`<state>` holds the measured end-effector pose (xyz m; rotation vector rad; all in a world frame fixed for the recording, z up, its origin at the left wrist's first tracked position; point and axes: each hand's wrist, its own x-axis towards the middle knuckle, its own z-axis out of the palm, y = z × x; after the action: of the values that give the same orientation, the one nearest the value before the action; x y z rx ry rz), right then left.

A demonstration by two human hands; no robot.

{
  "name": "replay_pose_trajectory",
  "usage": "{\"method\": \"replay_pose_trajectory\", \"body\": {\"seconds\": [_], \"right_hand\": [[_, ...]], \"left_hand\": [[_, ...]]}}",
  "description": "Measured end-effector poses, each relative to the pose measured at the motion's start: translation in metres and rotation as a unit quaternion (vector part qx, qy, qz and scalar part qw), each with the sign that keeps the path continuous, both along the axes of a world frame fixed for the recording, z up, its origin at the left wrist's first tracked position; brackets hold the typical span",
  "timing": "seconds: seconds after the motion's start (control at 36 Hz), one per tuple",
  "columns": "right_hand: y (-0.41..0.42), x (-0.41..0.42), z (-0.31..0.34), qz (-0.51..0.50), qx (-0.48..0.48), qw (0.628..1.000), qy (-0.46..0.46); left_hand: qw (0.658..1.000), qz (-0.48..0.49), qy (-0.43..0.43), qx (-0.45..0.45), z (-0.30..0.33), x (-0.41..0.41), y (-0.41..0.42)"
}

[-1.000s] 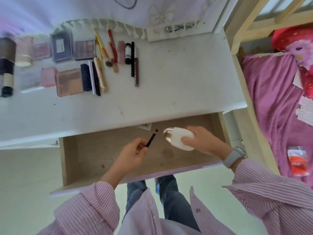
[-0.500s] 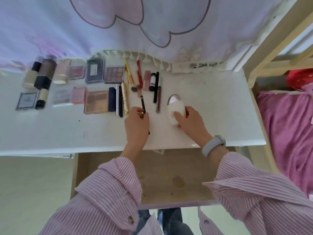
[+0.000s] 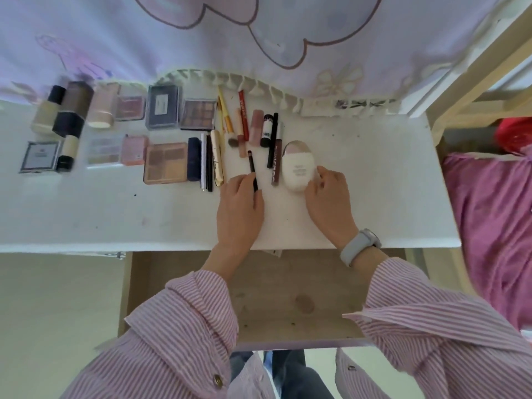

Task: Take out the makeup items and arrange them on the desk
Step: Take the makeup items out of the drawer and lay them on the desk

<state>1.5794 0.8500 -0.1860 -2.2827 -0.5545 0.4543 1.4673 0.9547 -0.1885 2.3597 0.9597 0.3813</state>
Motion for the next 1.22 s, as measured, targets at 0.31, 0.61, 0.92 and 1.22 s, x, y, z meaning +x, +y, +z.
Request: {"method": "replay_pose_trajectory", "body": {"seconds": [0.31,0.61,0.92,1.22], "right_hand": [[-0.077,-0.084,-0.023,0.22,0.015,0.975,-0.01],[-0.069,-0.124,-0.106,0.297,-0.249,0.922,-0.018],[-0.04,-0.124,-0.129,0.309,-0.322,0.895,-0.018],[-0.058,-0.142,-0.097,0.281,-0.334,0.898,-0.06]], "left_hand": [[0.991,-0.122,0.041,0.041,-0.041,-0.115,-0.065],[0.903,-0.19,0.378,-0.077,-0.115,-0.138,-0.04],[0.896,-0.209,0.362,-0.148,-0.134,-0.141,-0.024],[0.935,-0.115,0.308,-0.135,-0.118,-0.149,-0.017]]}}
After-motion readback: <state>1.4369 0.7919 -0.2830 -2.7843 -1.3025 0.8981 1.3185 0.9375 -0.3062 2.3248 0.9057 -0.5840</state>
